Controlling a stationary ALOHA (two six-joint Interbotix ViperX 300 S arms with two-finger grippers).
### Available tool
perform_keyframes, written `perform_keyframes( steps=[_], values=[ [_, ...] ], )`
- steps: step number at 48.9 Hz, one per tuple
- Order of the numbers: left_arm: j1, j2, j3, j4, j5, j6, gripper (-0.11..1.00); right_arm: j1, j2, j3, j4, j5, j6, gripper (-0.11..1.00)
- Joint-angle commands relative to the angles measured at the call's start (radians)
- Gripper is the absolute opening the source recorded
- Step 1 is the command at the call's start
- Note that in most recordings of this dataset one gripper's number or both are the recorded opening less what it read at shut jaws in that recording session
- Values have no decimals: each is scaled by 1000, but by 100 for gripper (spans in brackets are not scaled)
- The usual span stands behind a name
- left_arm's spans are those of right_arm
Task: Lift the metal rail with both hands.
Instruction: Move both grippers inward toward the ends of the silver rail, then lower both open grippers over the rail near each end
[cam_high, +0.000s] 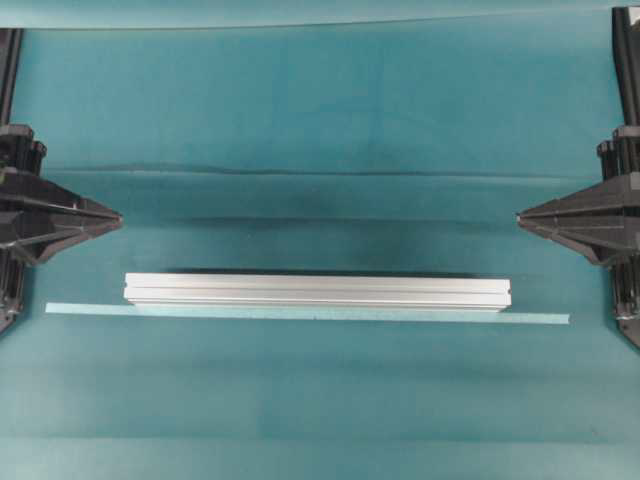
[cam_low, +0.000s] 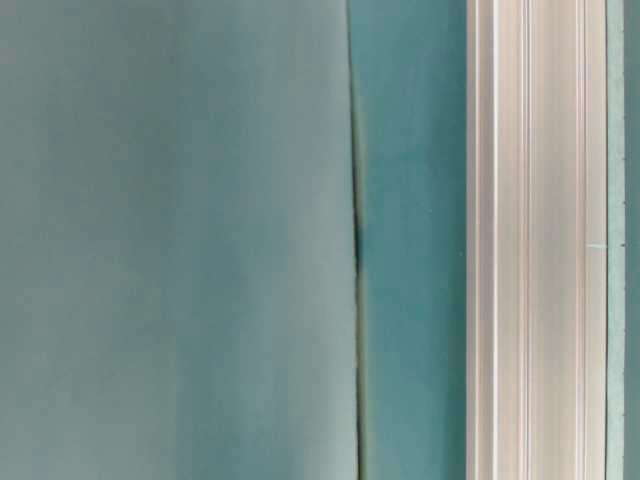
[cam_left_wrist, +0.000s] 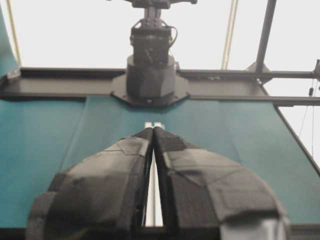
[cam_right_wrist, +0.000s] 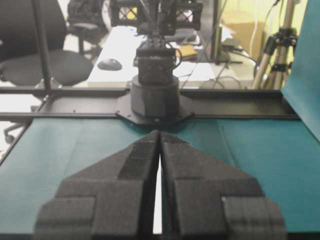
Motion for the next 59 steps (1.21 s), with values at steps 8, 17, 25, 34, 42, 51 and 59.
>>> perform_keyframes(
  steps=[8,17,25,34,42,51,59],
  values=[
    [25,97,-132,15,221,-35,-1,-17,43,-57,52,87,21,-1],
    [21,126,-229,15,390,-35,-2,-29,86,-132,74,265,86,-1],
    [11,179,-307,15,482,-43,-2,-32,183,-227,74,451,124,-1],
    [14,275,-383,15,604,-44,-2,-32,322,-347,81,630,207,-1],
    [5,362,-445,15,701,-51,-2,-26,446,-434,80,750,221,-1],
    [-15,471,-520,15,839,-64,-2,-26,577,-538,78,876,218,-1],
    [-14,565,-594,15,997,-60,-2,-26,678,-634,75,1046,216,-1]
  ],
)
